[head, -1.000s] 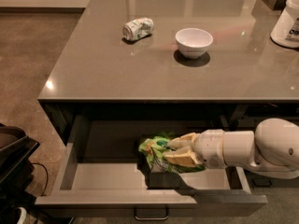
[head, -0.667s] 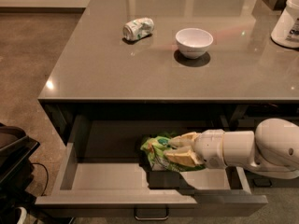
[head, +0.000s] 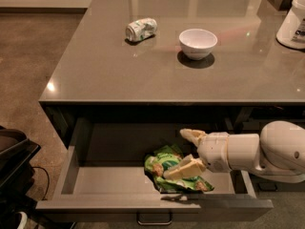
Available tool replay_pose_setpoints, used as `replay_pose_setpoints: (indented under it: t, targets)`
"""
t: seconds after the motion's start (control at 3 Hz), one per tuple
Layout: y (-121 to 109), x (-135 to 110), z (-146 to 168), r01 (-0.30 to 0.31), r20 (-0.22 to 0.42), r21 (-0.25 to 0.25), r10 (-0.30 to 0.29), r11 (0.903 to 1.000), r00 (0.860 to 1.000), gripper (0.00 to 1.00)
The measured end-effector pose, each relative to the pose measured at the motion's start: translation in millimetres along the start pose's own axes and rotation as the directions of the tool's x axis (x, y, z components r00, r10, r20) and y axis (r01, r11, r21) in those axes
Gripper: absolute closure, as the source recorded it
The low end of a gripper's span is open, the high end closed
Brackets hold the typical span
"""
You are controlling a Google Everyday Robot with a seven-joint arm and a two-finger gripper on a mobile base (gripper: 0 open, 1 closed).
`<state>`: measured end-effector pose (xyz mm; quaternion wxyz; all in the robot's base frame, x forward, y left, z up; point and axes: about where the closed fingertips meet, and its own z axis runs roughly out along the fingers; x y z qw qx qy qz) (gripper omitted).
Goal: Place green rice chip bag into top drawer
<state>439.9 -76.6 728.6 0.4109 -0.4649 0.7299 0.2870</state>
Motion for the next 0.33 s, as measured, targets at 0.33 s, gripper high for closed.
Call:
replay_pose_setpoints:
  t: [0.33]
  targets:
    - [0.0, 0.0, 0.0, 0.000, 0.000, 0.000, 0.000, 1.0000, 1.000, 0.00]
